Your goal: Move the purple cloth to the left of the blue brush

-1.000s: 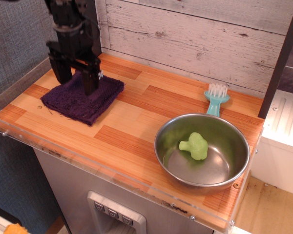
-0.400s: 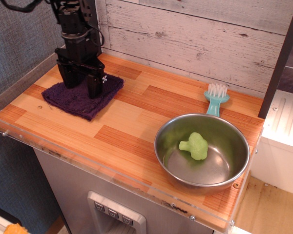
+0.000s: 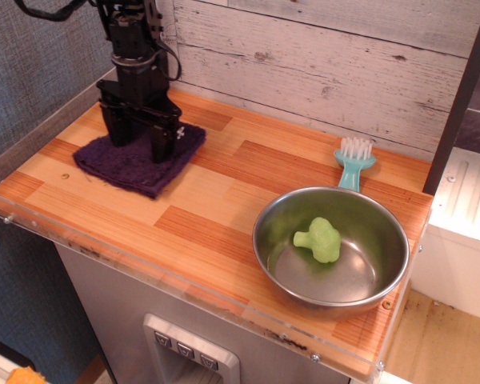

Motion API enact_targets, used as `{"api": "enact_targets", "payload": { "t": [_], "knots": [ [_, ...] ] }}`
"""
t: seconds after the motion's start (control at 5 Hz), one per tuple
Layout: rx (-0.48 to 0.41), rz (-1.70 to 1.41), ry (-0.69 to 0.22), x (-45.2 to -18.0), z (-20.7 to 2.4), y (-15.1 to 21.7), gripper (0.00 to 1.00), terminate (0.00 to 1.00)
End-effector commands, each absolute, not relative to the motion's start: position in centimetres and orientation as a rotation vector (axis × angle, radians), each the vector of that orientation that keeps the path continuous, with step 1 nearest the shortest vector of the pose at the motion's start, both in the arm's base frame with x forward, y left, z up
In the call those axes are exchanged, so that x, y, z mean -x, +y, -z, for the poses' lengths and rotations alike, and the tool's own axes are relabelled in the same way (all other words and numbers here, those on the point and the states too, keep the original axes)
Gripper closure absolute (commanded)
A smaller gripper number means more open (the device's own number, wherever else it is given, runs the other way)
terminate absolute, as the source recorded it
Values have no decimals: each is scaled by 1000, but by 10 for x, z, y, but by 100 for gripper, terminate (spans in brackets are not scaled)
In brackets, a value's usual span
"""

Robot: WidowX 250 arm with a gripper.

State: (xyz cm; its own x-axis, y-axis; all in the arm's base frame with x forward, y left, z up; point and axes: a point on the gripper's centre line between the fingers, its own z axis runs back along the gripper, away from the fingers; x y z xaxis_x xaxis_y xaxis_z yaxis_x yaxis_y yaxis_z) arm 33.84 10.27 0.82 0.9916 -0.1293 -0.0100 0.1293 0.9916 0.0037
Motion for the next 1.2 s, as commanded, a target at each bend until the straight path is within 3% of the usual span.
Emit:
{"api": "enact_targets", "payload": {
  "t": [0.0,0.2,0.4,0.6,0.8,1.0],
  "knots": [
    [100,338,-62,-368,-19,-6,0,0],
    [93,382,-81,-380,-25,-36,0,0],
    [35,226,-74,-387,-32,-34,0,0],
    [18,-3,-117,-382,-55,5,0,0],
    [-10,-68,-148,-381,-80,18,0,0],
    [22,-39,-174,-382,-102,12,0,0]
  ]
}}
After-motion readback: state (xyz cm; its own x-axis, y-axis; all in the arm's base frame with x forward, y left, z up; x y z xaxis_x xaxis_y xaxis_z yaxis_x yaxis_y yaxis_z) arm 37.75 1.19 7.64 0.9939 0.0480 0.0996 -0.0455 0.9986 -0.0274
